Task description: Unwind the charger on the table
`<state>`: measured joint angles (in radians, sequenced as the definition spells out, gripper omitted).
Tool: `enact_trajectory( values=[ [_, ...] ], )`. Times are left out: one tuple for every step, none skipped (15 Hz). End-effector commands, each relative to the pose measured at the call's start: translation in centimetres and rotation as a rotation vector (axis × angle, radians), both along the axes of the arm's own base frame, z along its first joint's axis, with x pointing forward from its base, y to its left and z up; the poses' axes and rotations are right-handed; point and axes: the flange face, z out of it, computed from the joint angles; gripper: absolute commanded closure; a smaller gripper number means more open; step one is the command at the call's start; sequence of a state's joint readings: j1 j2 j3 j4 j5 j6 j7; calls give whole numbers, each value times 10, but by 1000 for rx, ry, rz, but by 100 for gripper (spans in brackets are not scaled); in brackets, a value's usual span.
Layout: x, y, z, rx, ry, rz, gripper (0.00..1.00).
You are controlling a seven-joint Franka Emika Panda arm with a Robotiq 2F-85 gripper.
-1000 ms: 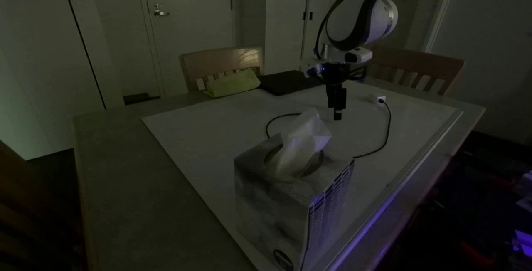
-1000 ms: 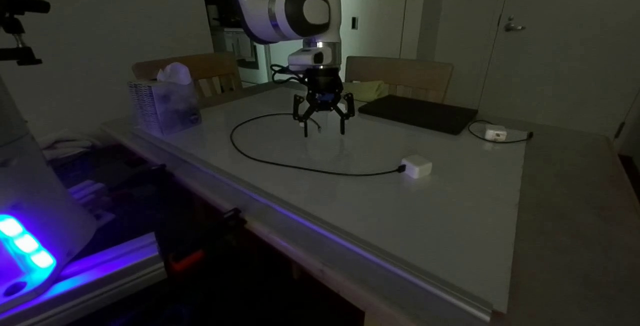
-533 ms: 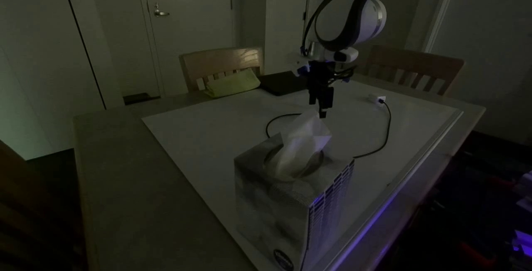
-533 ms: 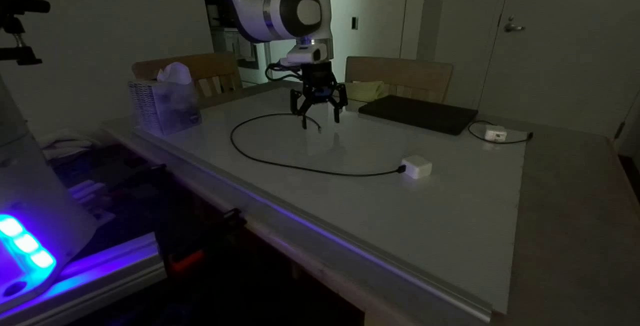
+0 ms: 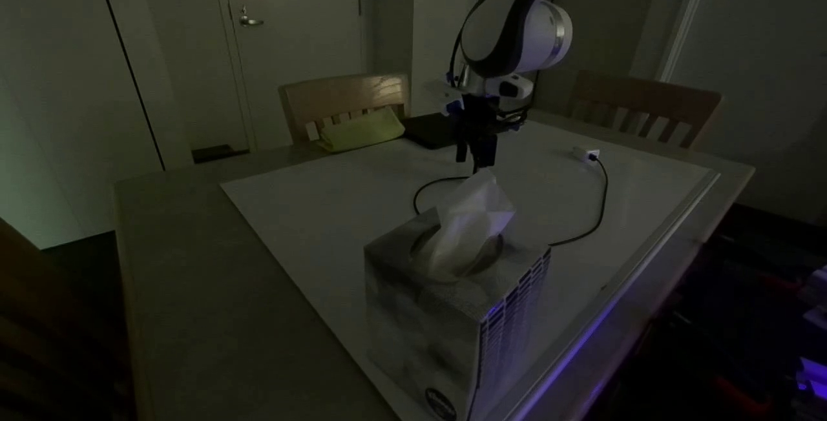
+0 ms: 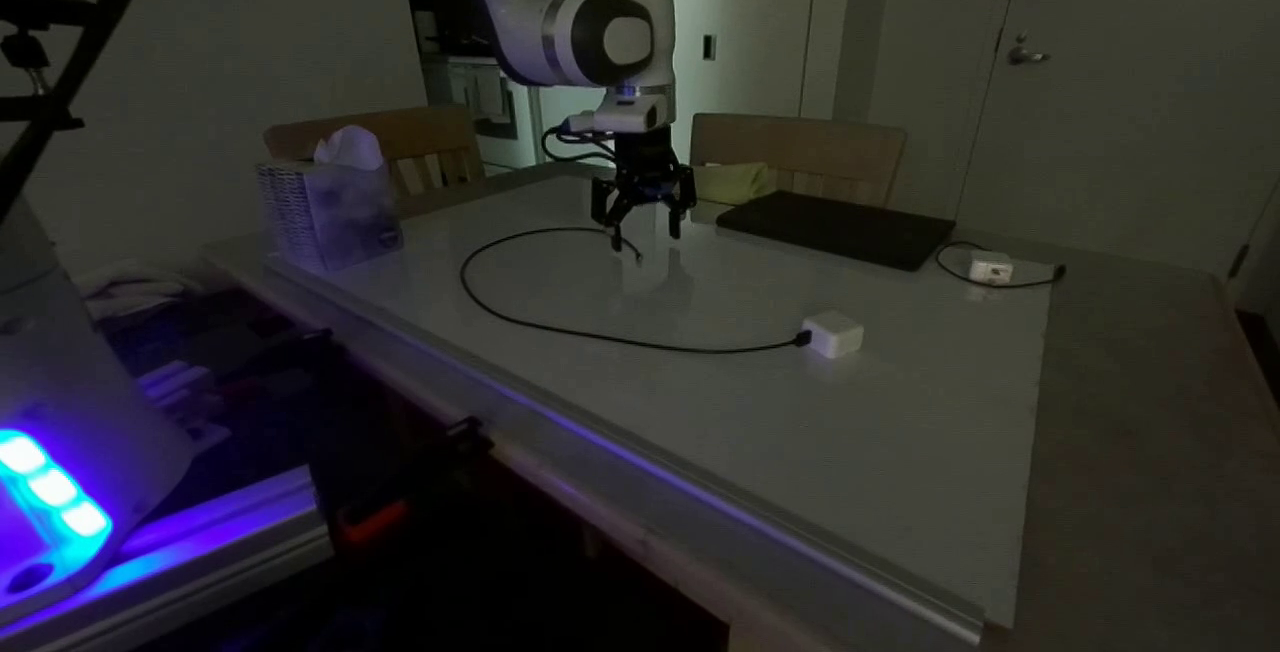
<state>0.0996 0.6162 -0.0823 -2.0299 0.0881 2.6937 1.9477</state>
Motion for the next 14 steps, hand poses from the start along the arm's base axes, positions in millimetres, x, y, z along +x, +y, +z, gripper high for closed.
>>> enact_trajectory(
  values=[
    [3, -14, -8, 17, 27, -42, 0],
    [2, -17, -9, 17, 30, -61, 0],
    [2, -20, -11, 17, 31, -72, 0],
    [1, -22, -12, 19, 34, -83, 0],
    [2, -21, -12, 20, 37, -90, 0],
    [1, -21, -12, 21, 42, -92, 0],
    [1, -21, -13, 20, 47, -95, 0],
    [0, -20, -14, 20, 52, -96, 0],
    [-1, -20, -14, 20, 53, -96, 9],
    [-2, -19, -15, 20, 53, -95, 26],
    [-1, -19, -14, 19, 48, -95, 33],
    [0, -19, -12, 19, 47, -96, 39],
    [1, -19, -13, 18, 47, -95, 47],
    [2, -18, -11, 19, 47, -94, 55]
  ],
)
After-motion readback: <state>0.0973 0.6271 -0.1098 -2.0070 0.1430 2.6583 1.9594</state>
